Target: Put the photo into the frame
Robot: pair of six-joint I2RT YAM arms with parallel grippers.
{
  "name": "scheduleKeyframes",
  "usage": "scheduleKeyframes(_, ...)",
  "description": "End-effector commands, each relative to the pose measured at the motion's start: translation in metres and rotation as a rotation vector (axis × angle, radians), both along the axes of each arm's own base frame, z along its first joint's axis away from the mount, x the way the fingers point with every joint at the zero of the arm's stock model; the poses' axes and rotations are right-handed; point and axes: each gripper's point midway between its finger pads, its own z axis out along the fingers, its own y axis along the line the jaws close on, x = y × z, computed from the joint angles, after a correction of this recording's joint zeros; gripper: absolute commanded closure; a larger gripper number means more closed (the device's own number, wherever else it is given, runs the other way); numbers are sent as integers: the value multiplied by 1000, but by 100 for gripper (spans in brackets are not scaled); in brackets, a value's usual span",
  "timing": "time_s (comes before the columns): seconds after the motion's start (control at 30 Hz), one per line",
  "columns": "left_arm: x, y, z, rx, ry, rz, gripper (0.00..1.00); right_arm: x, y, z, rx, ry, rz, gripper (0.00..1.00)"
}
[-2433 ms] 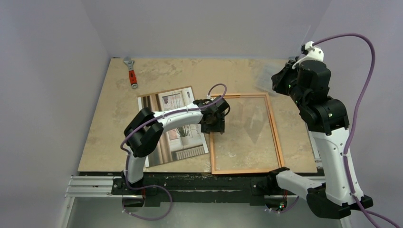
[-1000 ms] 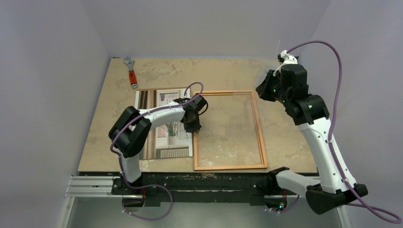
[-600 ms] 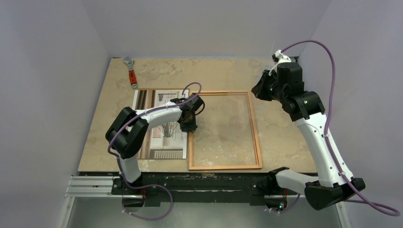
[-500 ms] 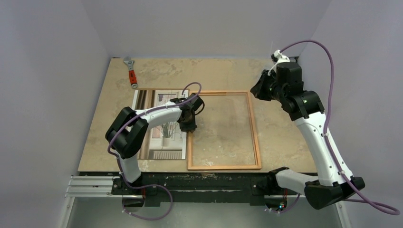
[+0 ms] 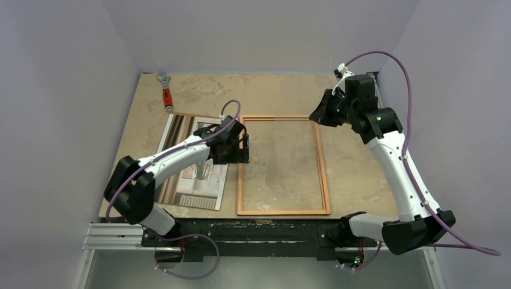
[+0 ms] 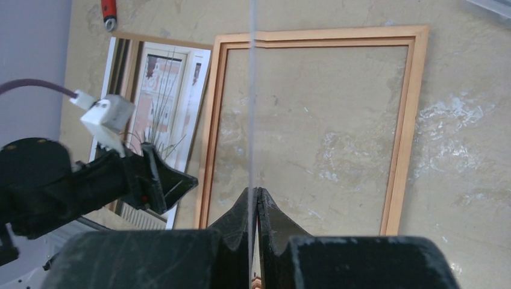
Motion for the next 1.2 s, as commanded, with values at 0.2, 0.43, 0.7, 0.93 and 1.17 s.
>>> scheduleKeyframes(0.2, -2, -13, 67, -325, -158, -46, 18, 2, 25, 27, 173, -12, 140, 100)
scheduleKeyframes(0.43, -9, 16, 29, -272, -81, 35, 26, 4, 32, 14, 276, 57, 191, 100)
scheduleKeyframes(0.7, -9, 15, -7, -225, -6, 35, 56, 5, 28, -4, 419, 138, 209, 100)
scheduleKeyframes(0.93, -6, 10, -22, -229, 17, 36, 59, 8, 23, -19, 439, 183, 191, 100)
scheduleKeyframes(1.17, -7, 6, -26, -248, 25, 31, 60, 7, 25, -32, 453, 220, 191, 100)
